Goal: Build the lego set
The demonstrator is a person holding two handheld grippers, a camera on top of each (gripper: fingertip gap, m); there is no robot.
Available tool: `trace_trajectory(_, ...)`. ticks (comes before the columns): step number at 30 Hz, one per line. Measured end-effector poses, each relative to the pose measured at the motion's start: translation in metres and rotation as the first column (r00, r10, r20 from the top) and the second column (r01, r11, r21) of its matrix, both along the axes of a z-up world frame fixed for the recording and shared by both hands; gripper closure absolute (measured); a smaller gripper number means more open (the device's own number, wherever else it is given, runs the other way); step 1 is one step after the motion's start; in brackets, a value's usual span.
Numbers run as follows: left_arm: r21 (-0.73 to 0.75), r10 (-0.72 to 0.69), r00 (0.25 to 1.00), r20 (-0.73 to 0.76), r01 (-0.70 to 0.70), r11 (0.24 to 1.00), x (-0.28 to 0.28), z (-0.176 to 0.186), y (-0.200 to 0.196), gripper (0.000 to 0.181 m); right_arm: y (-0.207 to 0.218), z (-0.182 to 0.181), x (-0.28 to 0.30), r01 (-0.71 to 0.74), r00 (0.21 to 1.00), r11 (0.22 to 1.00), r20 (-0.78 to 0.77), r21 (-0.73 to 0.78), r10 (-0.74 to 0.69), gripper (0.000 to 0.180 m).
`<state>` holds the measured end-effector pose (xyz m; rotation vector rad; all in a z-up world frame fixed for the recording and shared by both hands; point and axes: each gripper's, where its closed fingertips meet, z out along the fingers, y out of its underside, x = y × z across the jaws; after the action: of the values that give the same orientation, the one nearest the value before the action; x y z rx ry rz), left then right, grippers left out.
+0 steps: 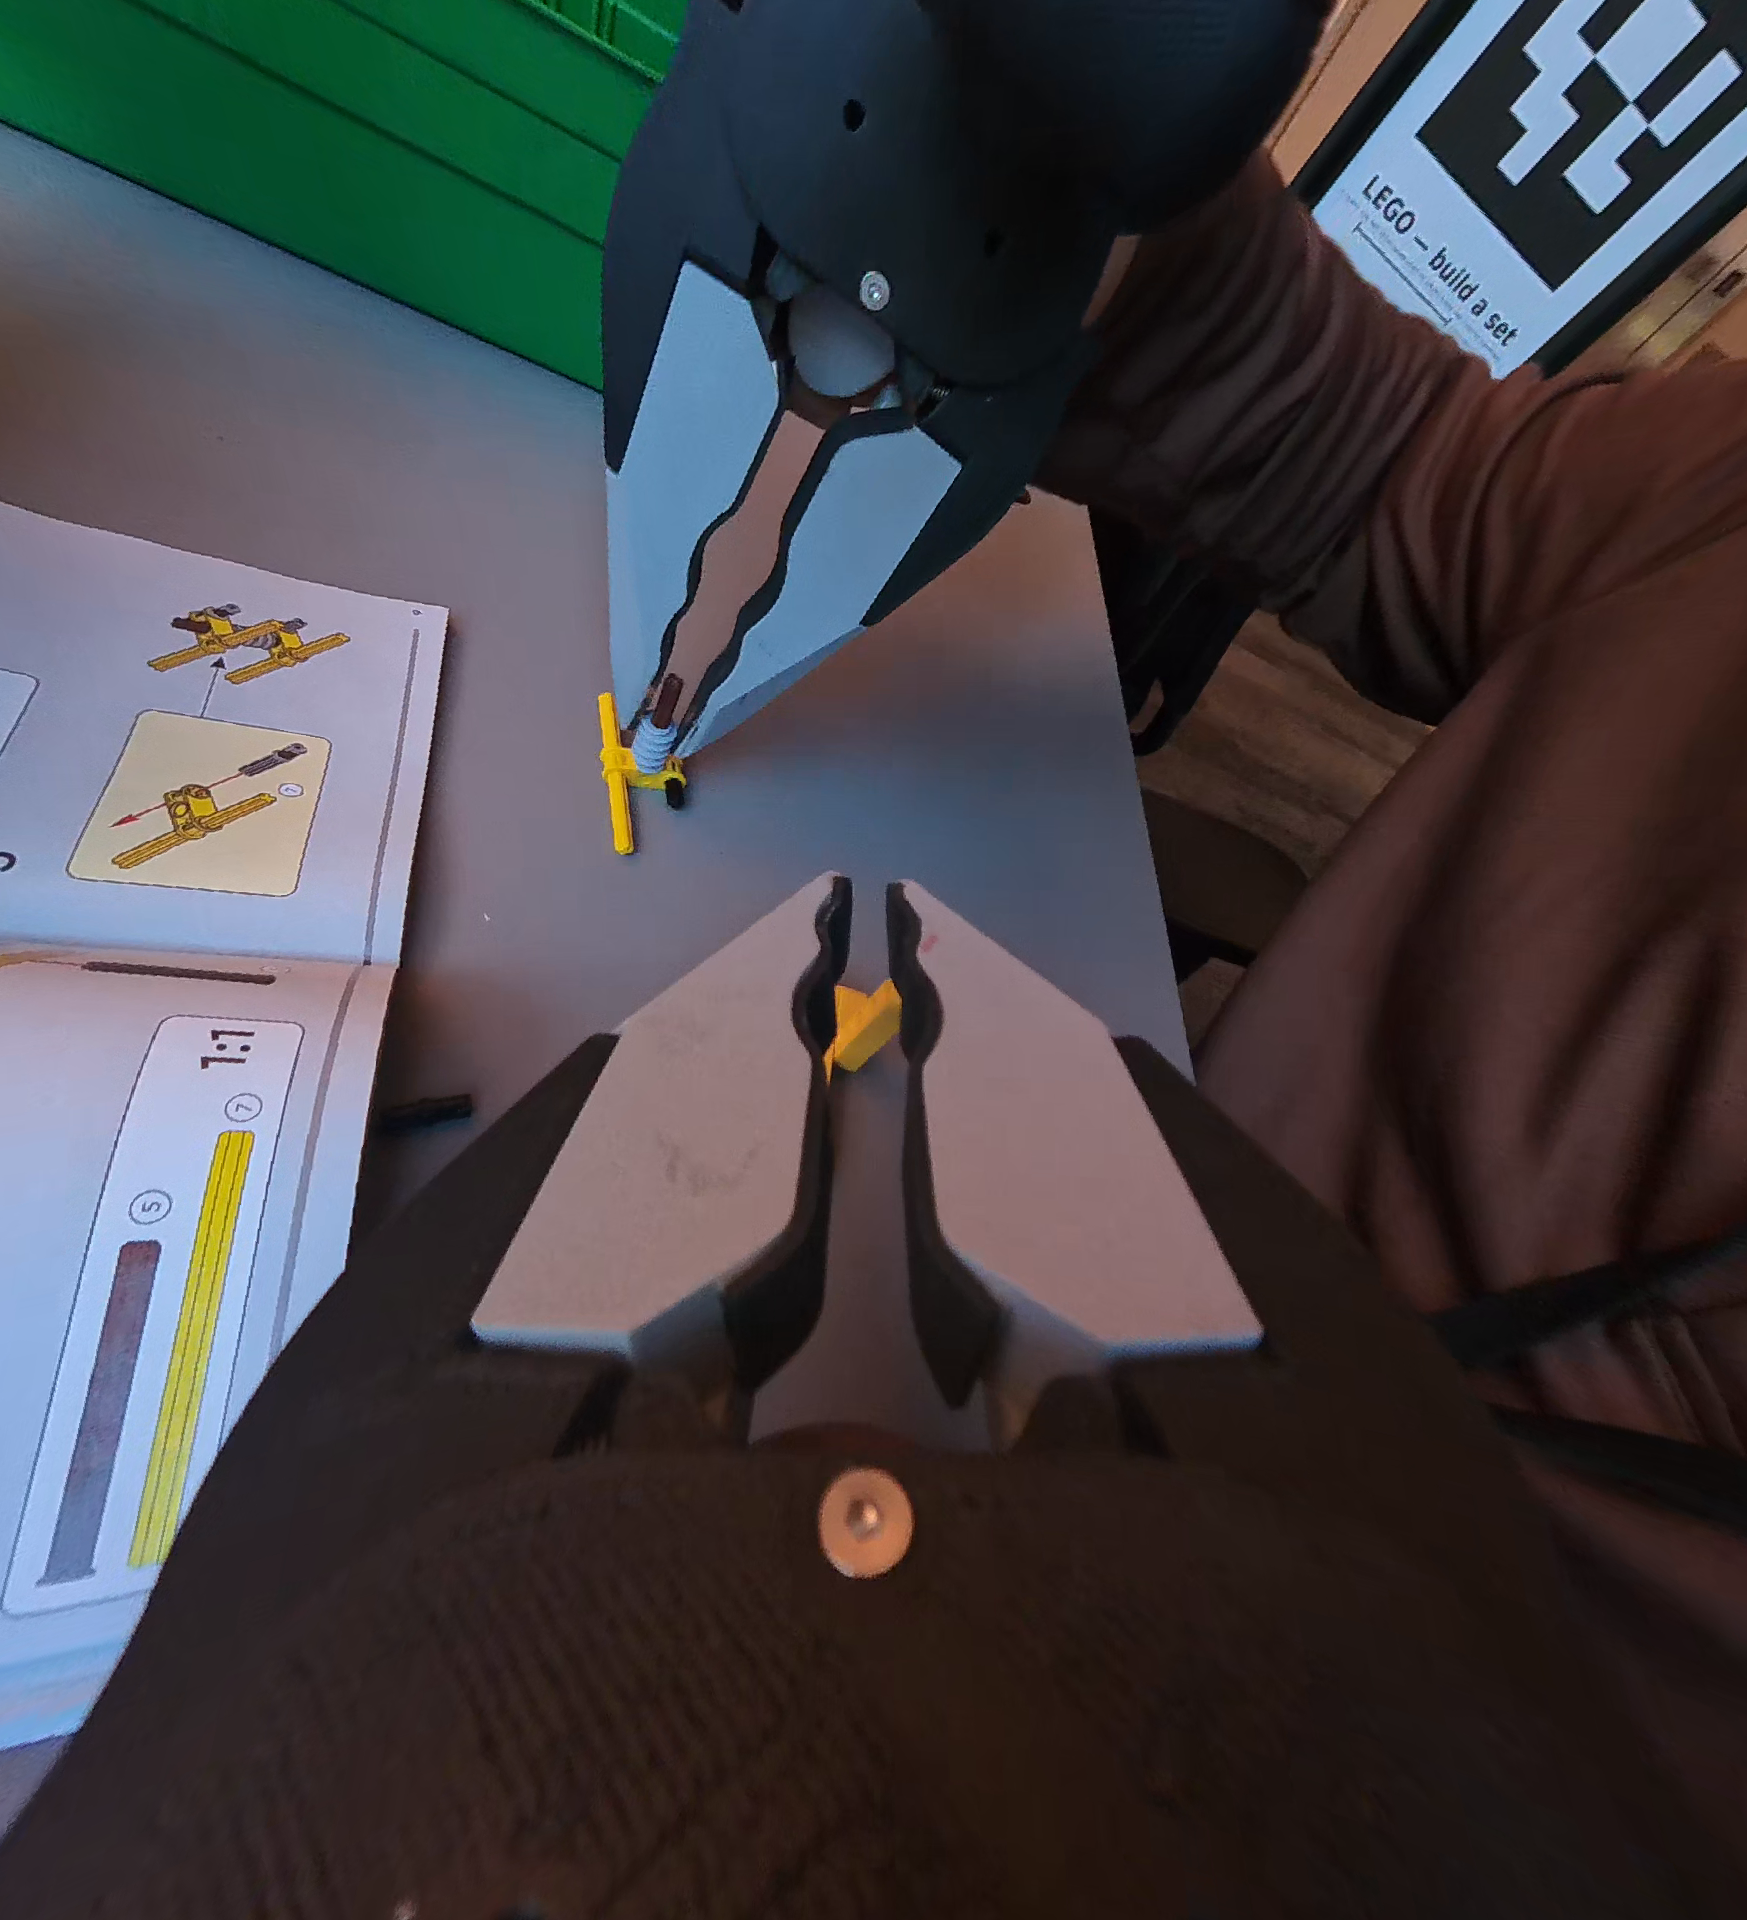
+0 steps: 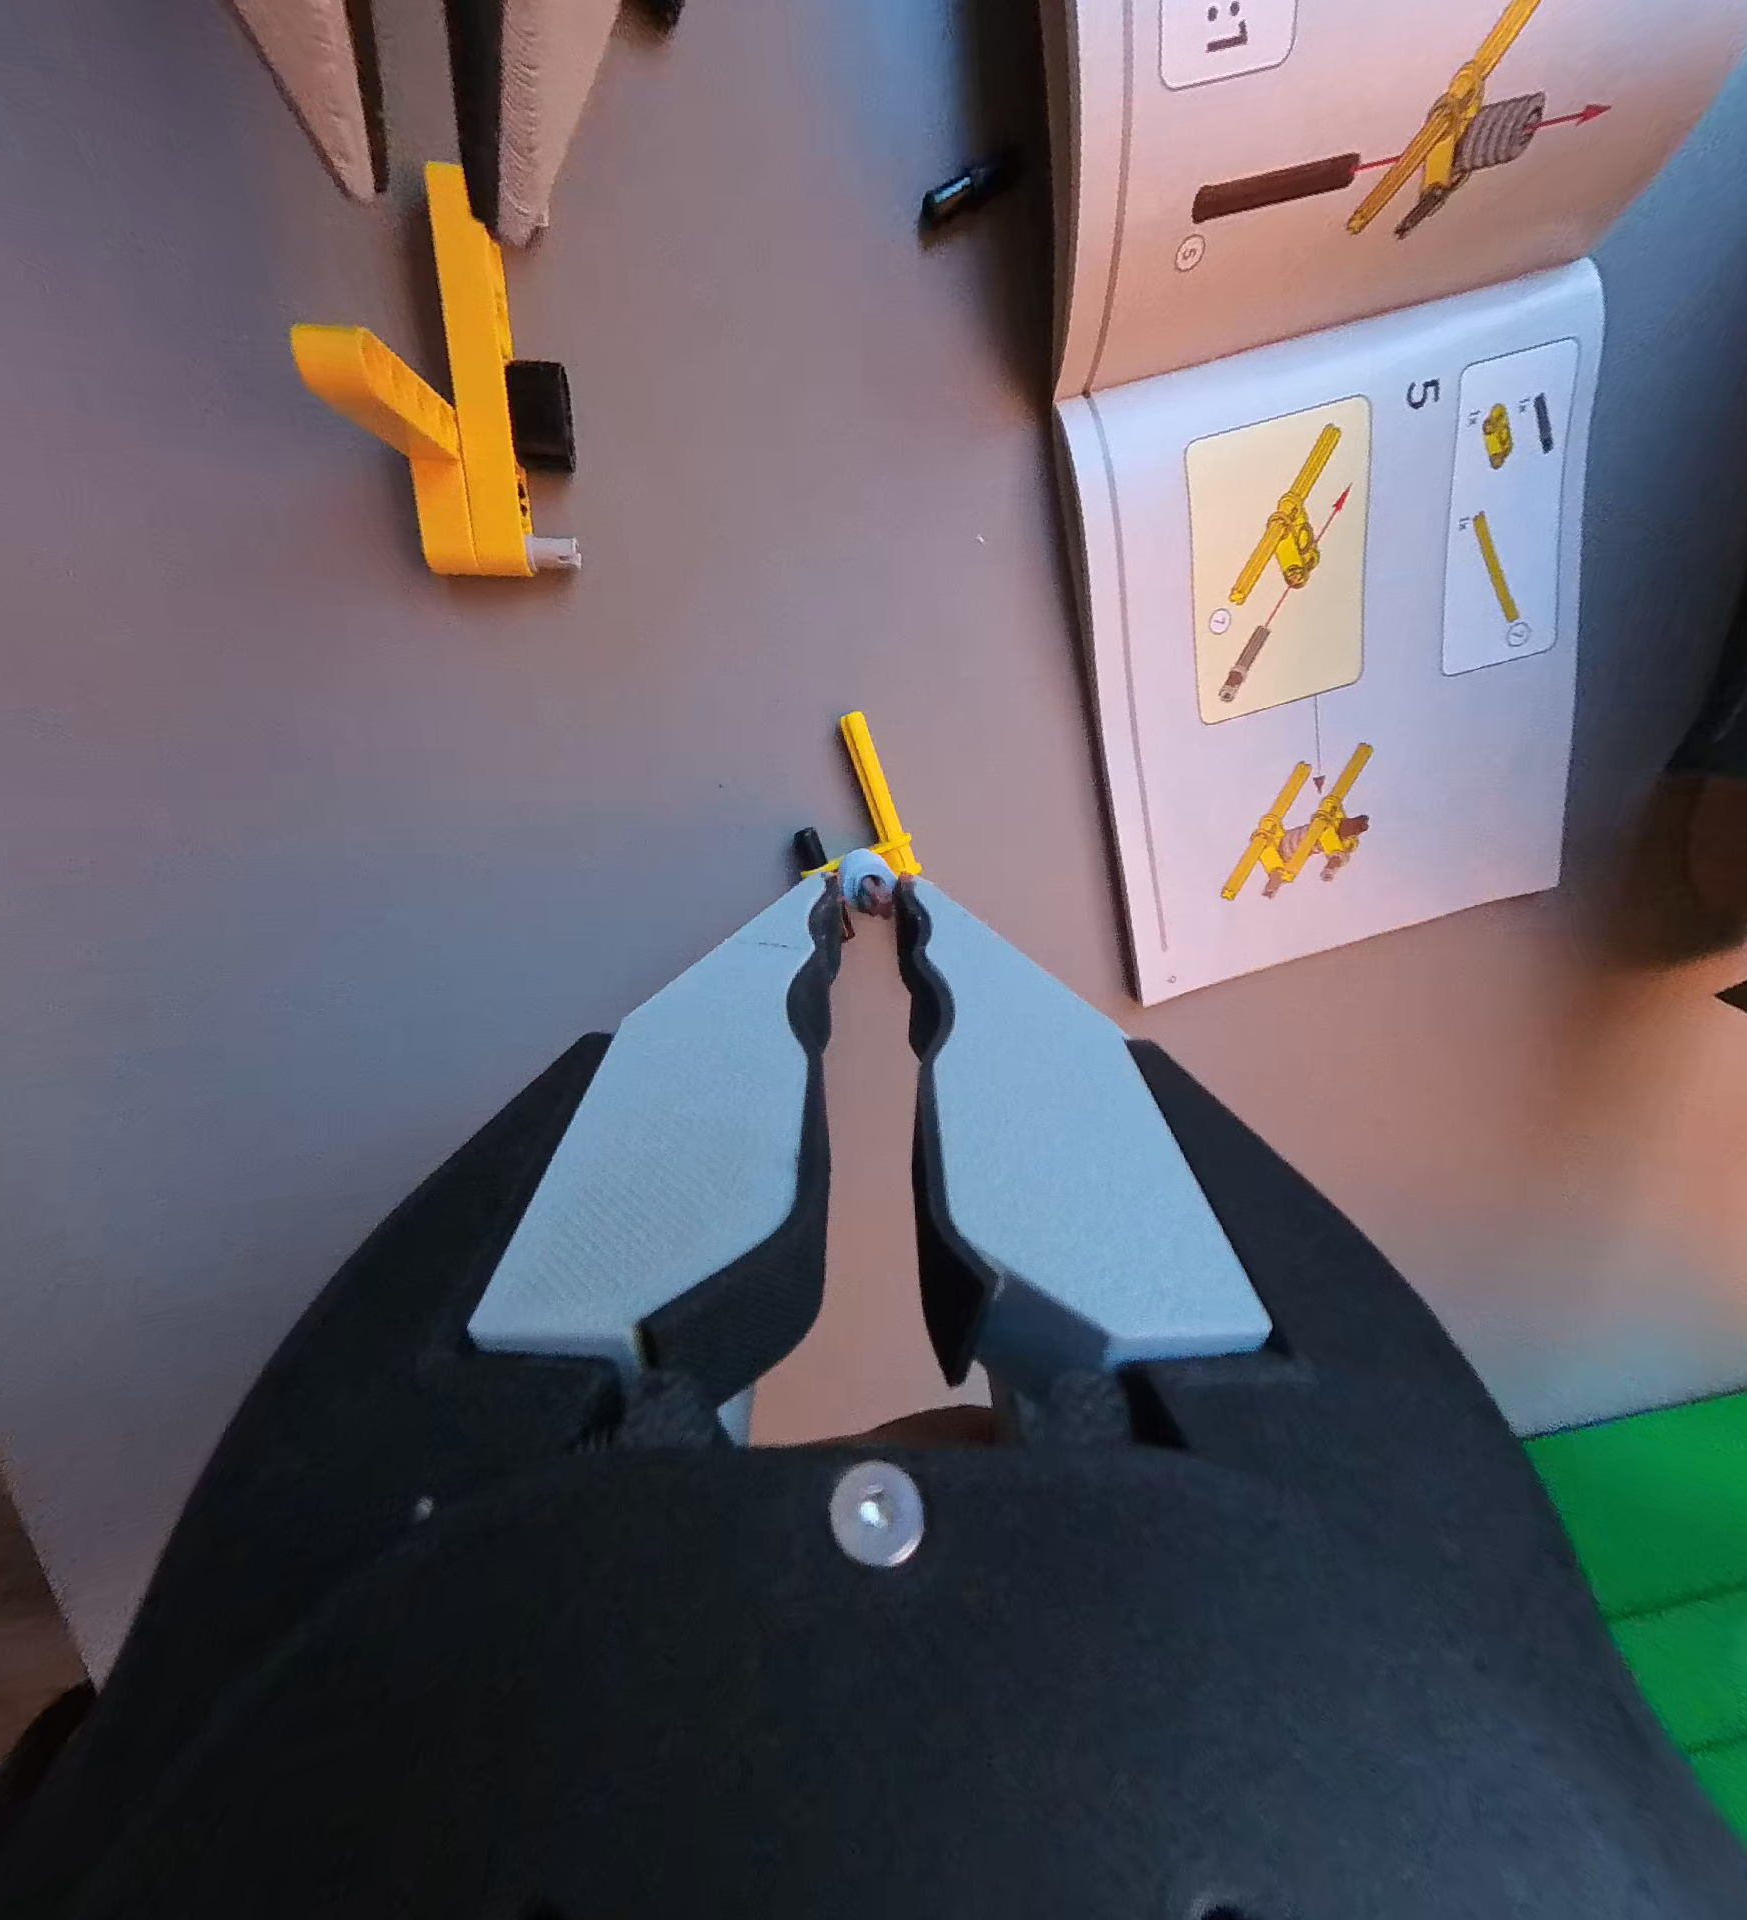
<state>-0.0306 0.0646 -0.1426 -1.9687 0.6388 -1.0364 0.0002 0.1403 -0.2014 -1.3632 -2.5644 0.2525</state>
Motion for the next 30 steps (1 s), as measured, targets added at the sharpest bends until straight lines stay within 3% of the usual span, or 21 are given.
trace_trajectory(9, -0.003, -0.001, 1.0, -0.004, 0.001, 1.0, 0.0, -0.001, 0.0, 0.177, -0.001, 0.017, 0.0, 0.031, 0.997, 0.998, -0.076, -0.048, -0.035, 0.158)
trace_trajectory(16, -0.006, 0.008, 1.0, -0.003, -0.008, 1.0, -0.003, 0.0, 0.001, 0.177, 0.004, 0.043, 0.005, 0.129, 0.948, 0.975, -0.265, -0.182, -0.175, 0.158)
trace_trajectory(20, 0.021, 0.039, 0.998, -0.043, -0.038, 0.999, -0.008, 0.003, 0.004, 0.18, 0.014, 0.055, 0.003, 0.177, 0.858, 0.939, -0.421, -0.294, -0.294, 0.158)
trace_trajectory(26, 0.116, 0.207, 0.964, -0.167, -0.189, 0.975, -0.034, 0.001, 0.024, 0.181, 0.064, 0.074, -0.014, 0.217, 0.589, 0.853, -0.634, -0.474, -0.502, 0.15)
trace_trajectory(30, 0.137, 0.264, 0.938, -0.223, -0.238, 0.962, -0.042, -0.004, 0.031, 0.18, 0.071, 0.071, -0.009, 0.201, 0.55, 0.824, -0.635, -0.529, -0.542, 0.148)
